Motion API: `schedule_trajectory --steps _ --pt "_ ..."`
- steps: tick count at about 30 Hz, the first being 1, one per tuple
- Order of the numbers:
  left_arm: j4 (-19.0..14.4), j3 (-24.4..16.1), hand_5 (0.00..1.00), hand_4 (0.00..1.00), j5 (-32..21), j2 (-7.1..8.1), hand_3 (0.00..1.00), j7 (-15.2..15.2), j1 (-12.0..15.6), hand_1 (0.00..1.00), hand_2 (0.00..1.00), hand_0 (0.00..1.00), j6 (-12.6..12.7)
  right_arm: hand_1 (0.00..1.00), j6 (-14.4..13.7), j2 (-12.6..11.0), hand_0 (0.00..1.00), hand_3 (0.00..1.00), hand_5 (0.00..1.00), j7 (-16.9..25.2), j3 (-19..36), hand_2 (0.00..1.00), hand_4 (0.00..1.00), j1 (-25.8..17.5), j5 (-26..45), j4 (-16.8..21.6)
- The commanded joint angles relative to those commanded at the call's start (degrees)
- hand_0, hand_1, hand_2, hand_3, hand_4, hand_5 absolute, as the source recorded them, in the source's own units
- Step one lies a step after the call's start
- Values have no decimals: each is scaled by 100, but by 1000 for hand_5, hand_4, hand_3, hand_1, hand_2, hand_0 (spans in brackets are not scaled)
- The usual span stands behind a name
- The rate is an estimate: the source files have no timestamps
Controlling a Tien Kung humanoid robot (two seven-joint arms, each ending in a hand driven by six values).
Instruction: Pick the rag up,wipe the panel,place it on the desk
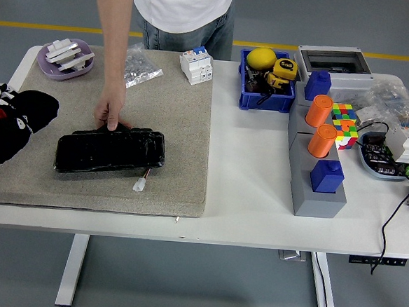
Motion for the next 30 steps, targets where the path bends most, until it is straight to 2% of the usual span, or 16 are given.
schedule_trajectory --steps 9,20,24,30 --pt "-548 3 2 176 -204 -301 439 77 396 145 491 213 324 269 -18 -15 716 629 579 -46 129 630 998 -8 -99 0" --pt "-630 129 2 170 -331 -563 444 66 747 140 495 204 630 269 -14 -18 716 630 582 -46 167 630 998 -45 -144 0" --pt "-613 227 2 170 -404 -594 444 35 754 140 495 204 664 269 -13 -18 716 630 582 -52 178 630 998 -60 -155 0" --pt "-587 524 2 170 -531 -587 446 30 611 140 496 200 693 269 -17 -23 716 630 584 -45 181 630 998 -39 -181 0"
